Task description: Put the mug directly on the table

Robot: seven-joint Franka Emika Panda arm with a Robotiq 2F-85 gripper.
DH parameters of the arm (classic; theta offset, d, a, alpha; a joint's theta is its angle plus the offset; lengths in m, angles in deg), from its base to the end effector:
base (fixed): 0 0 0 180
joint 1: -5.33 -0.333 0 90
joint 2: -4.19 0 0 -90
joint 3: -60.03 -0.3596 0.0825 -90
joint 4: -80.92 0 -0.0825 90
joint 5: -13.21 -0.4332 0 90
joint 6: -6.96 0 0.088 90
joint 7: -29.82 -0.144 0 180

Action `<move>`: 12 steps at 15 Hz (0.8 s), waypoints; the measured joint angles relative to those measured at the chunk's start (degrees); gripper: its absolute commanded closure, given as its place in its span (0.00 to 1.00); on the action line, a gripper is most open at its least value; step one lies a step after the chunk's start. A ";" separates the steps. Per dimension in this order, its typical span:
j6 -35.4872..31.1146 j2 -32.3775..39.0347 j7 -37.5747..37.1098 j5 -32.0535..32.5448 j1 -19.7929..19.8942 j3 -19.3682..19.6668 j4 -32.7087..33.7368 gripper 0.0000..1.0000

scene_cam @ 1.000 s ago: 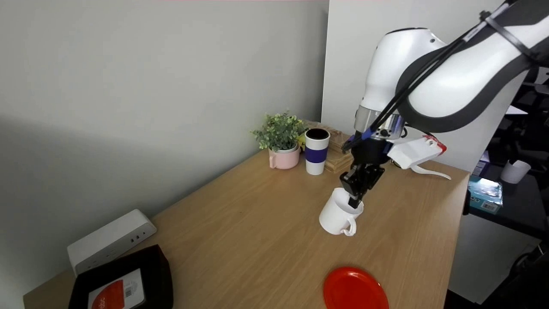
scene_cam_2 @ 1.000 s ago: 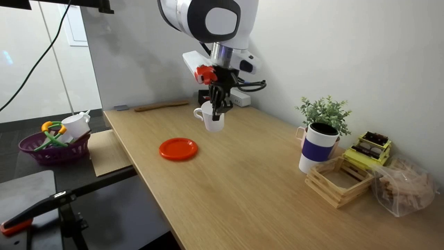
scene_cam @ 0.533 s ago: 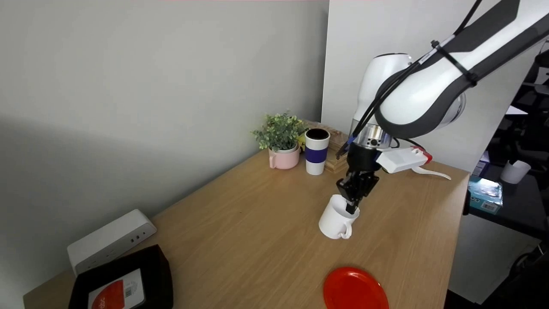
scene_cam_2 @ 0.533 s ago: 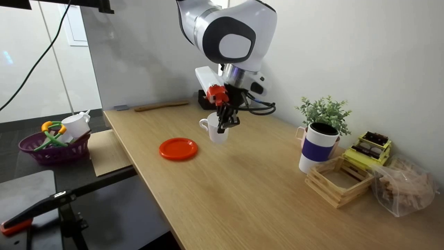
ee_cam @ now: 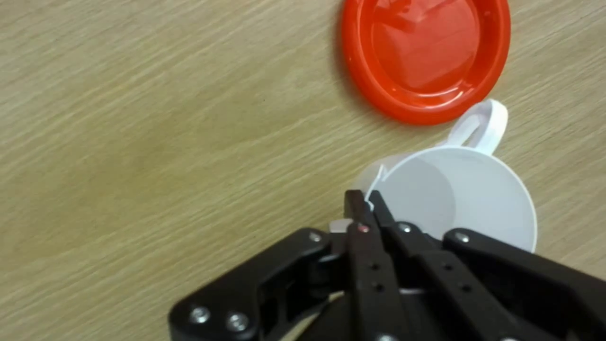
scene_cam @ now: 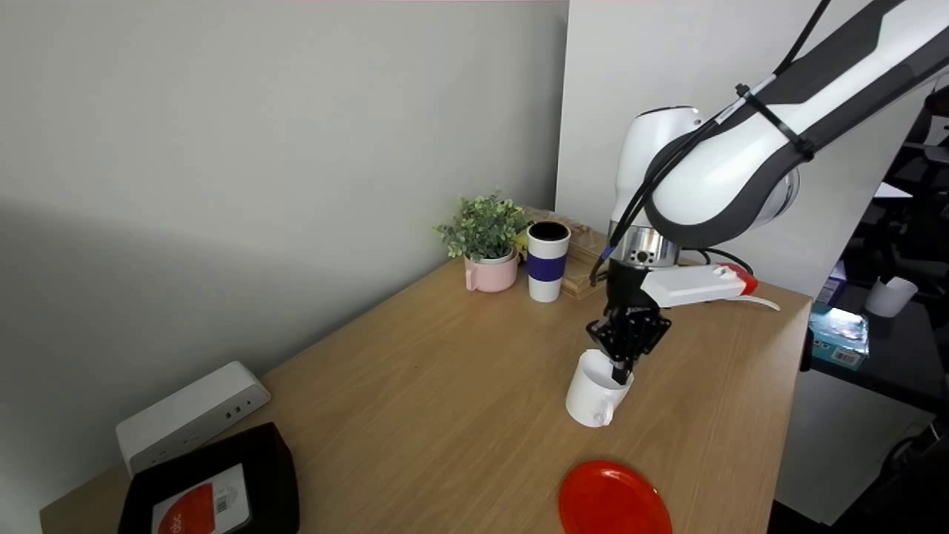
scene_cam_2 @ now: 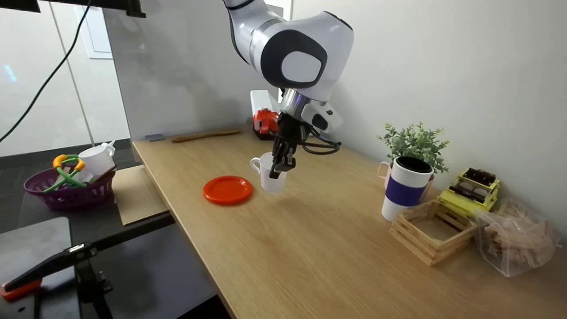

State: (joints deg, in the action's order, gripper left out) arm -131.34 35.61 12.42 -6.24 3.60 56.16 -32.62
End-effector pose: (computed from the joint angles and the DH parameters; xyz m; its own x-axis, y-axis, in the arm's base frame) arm 0.6425 0.0735 0.1384 0.8749 -0.4371 -0.2085 -0.4725 -0.8648 -0.1699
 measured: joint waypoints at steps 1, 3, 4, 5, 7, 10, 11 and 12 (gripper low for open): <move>0.78 0.00 -1.34 0.00 -0.14 0.16 0.02 1.00; 2.40 0.00 -4.48 -0.02 -0.39 0.47 0.04 1.00; 3.21 0.00 -6.00 -0.04 -0.47 0.58 0.05 1.00; 3.82 0.00 -7.54 -0.07 -0.59 0.73 0.05 1.00; 4.23 0.00 -10.70 -0.08 -0.90 1.08 0.06 1.00; 4.25 0.00 -15.09 -0.15 -1.51 1.67 0.06 1.00; 4.25 0.00 -16.74 -0.16 -1.73 1.90 0.06 1.00; 4.25 0.00 -18.54 -0.16 -1.94 2.08 0.06 1.00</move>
State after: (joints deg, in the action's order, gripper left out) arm -127.09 35.61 -6.13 -6.40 1.66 58.24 -32.56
